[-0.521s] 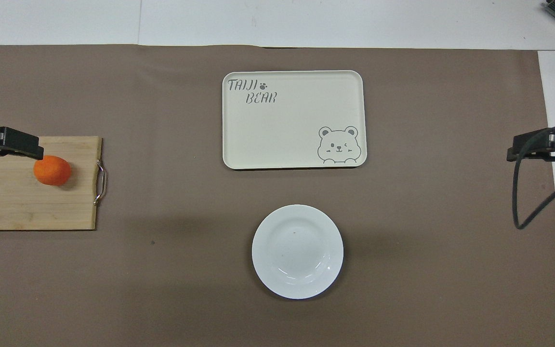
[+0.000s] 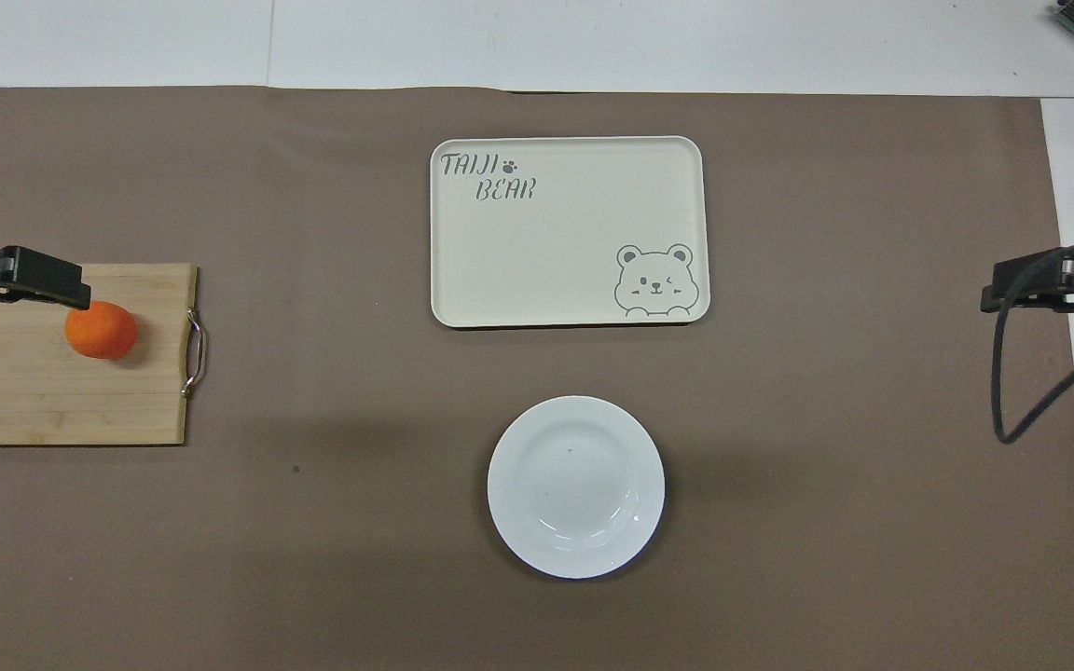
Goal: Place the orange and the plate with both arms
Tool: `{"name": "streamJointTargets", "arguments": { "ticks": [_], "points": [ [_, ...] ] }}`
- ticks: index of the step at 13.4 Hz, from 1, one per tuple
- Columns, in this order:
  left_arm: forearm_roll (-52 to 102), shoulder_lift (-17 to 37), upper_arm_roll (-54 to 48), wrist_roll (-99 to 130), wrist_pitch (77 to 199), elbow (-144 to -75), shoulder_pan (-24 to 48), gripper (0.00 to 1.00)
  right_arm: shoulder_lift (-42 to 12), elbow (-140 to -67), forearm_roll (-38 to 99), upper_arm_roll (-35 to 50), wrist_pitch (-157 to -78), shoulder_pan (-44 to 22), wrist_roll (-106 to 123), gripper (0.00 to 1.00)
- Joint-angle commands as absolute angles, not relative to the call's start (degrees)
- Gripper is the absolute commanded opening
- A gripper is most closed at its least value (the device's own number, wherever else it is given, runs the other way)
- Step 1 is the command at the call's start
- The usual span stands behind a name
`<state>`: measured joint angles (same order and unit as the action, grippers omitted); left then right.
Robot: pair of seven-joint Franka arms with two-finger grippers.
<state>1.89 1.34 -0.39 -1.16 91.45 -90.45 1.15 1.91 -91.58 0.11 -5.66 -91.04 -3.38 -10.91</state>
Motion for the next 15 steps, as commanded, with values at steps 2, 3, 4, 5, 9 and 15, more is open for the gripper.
{"name": "streamJointTargets", "arguments": {
  "ticks": [2, 3, 4, 5, 9, 15],
  "points": [
    [2.55, 0.88, 0.09, -1.05, 91.23, -90.61, 1.23, 1.0, 2.37, -91.49, 0.35, -5.45, -90.7, -2.99, -11.95, 1.0],
    [2.55, 0.88, 0.09, -1.05, 91.23, -90.62, 1.23, 1.0, 2.37, -91.49, 0.35, -5.45, -90.7, -2.99, -11.87, 1.0],
    [2.55, 0.88, 0.09, -1.05, 91.32, -90.62, 1.14, 1.0, 2.37, -91.49, 0.35, -5.45, -90.7, -2.99, -11.95, 1.0],
    [2.55, 0.88, 0.09, -1.23, 91.14, -90.62, 1.14, 1.0, 2.37, -91.49, 0.35, -5.45, -90.7, -2.99, -11.87, 1.0],
    [2.55, 0.7, 0.09, -1.67, 90.71, -90.97, 1.23, 1.0, 2.37, -91.49, 0.35, -5.45, -90.7, -2.99, -11.95, 1.0],
    [2.46, -0.35, 0.18, -1.76, 91.23, -92.63, 1.23, 1.0, 2.37, -91.49, 0.35, -5.45, -90.7, -2.99, -11.87, 1.0]
  ]
}}
